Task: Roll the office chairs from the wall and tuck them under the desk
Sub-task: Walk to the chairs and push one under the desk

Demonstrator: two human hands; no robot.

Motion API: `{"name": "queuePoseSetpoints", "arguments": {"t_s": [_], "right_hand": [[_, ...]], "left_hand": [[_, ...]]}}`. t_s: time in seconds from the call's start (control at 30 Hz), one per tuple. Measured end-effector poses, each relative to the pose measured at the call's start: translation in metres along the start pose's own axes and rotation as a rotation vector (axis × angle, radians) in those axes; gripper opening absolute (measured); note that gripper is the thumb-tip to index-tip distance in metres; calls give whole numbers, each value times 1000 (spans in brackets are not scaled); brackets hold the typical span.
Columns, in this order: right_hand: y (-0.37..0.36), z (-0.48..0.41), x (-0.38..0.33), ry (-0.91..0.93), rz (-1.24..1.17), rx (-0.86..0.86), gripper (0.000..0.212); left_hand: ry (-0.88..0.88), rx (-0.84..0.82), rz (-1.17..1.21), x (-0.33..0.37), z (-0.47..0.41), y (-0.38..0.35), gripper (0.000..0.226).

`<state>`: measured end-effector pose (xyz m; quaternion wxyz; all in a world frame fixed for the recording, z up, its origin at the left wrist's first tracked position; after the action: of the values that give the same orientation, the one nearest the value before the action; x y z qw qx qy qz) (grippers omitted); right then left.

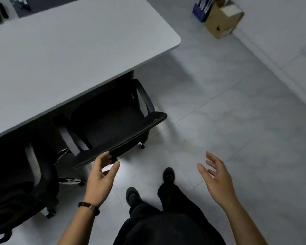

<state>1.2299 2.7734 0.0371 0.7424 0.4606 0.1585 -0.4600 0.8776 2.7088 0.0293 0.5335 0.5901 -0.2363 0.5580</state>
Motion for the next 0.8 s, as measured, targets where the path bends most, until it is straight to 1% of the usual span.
{"name": "queuePoseSetpoints", "arguments": {"t_s": [0.13,0.23,0.33,0.4,0.5,0.6,0.67,0.8], "right_hand": [[54,-13,-4,3,-141,157,55],[92,-40,-8,20,-227,234,60],[125,-83,-7,32,-308,268,66],[148,-125,-4,18,-357,276,68],[178,-198,-10,25,-358,253,64],[212,-272,-33,44,-314,184,59],[238,-312,-64,84,-279,148,58],[273,-392,-146,165,-238,68,56]], "left_hand": [[-139,-105,17,64,-62,-52,46],[-264,-151,15,120,-102,-101,44],[-319,-224,13,159,-135,-160,42],[-318,-258,6,177,-160,-206,42],[-288,-270,10,200,-199,-272,41],[-226,-252,48,230,-239,-324,39],[-239,-233,48,257,-263,-342,40],[-224,-128,56,298,-326,-351,39]]}}
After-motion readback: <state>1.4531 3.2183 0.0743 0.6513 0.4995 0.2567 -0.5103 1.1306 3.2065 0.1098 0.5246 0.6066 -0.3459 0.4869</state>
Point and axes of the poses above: each hand's wrist, its own z-axis away from the middle knuckle, its own y-axis out of the back of the hand, x = y × z, the point moved 5 cm from there along -z, towards the middle knuckle, and after that the axes turned 11 degrees about -y, right-handed, at the moved point
